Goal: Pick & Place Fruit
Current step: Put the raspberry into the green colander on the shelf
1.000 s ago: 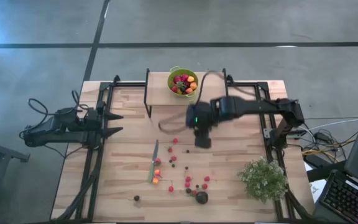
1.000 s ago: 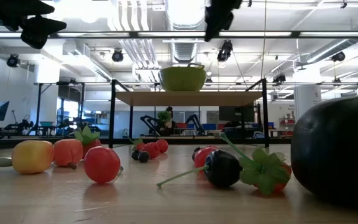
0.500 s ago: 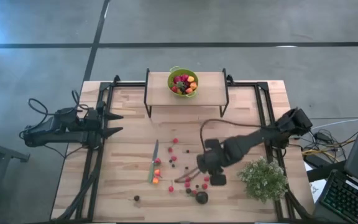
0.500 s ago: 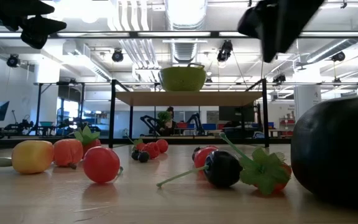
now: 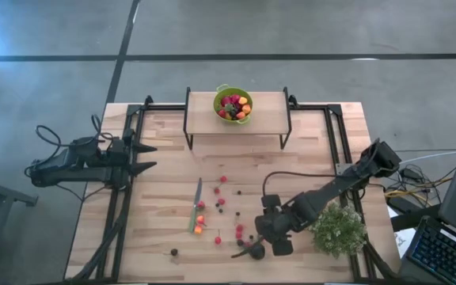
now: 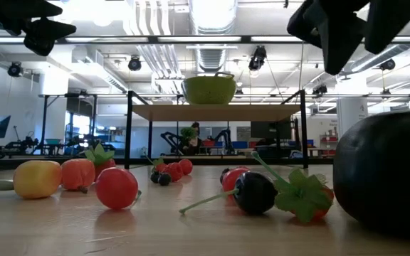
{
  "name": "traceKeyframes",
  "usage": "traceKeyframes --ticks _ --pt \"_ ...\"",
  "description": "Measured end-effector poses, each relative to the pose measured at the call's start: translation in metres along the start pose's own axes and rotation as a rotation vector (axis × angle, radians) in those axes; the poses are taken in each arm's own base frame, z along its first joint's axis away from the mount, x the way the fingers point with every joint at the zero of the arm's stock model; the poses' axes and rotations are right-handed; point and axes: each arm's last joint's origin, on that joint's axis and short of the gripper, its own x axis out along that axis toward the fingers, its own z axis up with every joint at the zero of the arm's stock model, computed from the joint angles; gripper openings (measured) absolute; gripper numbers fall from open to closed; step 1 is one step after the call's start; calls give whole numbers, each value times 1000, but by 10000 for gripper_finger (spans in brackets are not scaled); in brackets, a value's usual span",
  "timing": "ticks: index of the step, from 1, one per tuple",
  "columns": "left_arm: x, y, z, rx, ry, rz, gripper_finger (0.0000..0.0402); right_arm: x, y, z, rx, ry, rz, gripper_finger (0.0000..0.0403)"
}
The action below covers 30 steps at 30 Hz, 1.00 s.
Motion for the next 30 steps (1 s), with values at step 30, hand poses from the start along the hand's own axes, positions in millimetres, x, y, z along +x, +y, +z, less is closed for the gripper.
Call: traceKeyframes --ticks 30 --pt "0 0 0 0 0 0 241 70 -18 -52 -34 -42 -43 272"
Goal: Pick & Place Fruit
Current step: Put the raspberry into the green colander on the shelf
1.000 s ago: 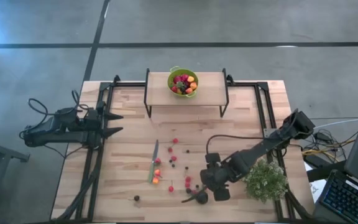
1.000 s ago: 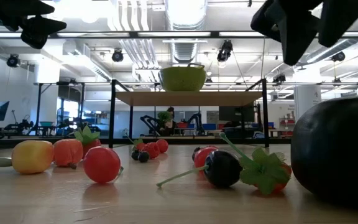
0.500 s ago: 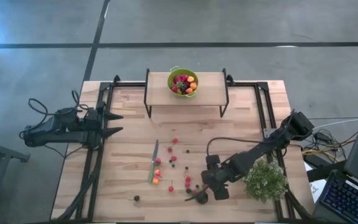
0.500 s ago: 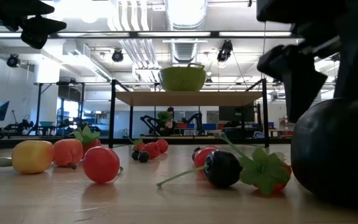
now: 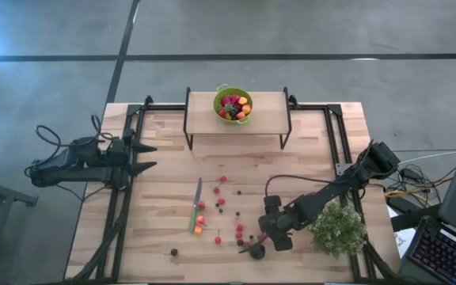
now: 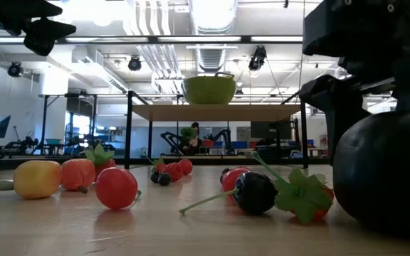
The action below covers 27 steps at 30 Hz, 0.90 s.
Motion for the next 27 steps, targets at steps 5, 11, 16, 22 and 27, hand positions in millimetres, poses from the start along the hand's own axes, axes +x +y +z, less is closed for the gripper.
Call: traceKeyframes --ticks 5,11,16,22,27 --pt "0 0 0 0 0 0 241 5 -2 -4 -12 -40 -13 257" --pt "0 0 0 0 0 0 241 9 -2 -6 24 -72 0 237" --pt "0 0 0 0 1 0 241 9 -2 -6 44 -71 1 226" --pt "0 0 0 0 0 0 241 23 0 -8 40 -45 -5 221" --pt "0 0 0 0 0 0 241 27 1 -7 37 -38 -6 225"
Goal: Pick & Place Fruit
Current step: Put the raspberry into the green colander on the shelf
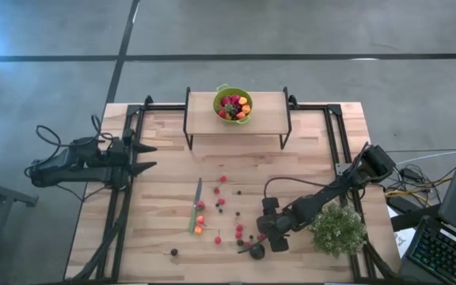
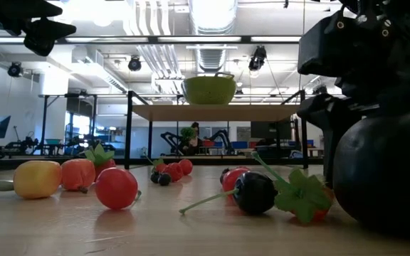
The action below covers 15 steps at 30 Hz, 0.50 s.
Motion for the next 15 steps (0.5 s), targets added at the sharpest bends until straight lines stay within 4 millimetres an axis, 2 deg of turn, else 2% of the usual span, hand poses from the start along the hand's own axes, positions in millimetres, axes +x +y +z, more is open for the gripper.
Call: traceKeyframes --ticks 7,15 --pt "0 0 0 0 0 0 241 -2 2 3 0 -7 5 205" --pt "0 0 0 0 0 0 241 -2 2 3 3 -3 28 140"
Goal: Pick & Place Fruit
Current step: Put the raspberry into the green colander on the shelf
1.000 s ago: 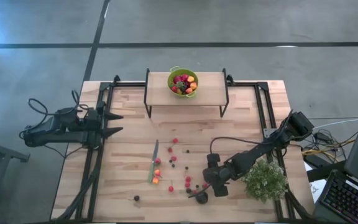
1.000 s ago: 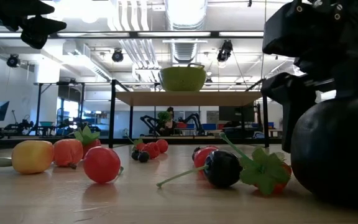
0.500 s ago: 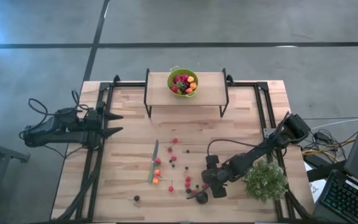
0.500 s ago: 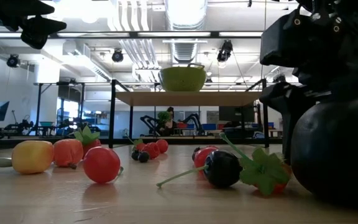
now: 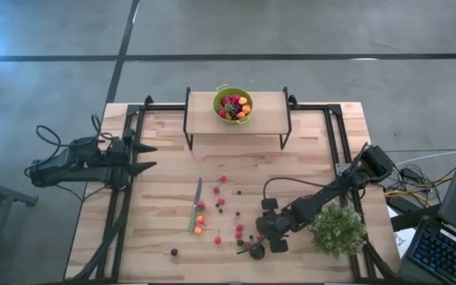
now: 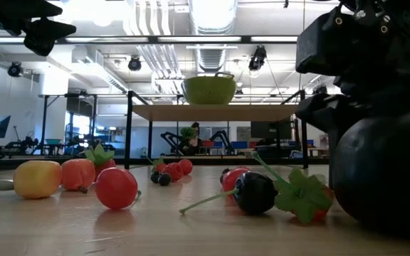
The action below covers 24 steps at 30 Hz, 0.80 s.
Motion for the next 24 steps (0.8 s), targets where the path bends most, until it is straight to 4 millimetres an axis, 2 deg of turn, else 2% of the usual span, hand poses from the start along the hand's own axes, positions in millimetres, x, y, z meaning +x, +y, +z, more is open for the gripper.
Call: traceKeyframes --ticks 7,16,24 --pt "0 0 0 0 0 0 241 0 0 0 0 1 4 85" --pt "0 0 0 0 0 0 241 -1 0 1 1 -2 3 110" --pt "0 0 0 0 0 0 241 -5 -2 11 18 -23 5 84"
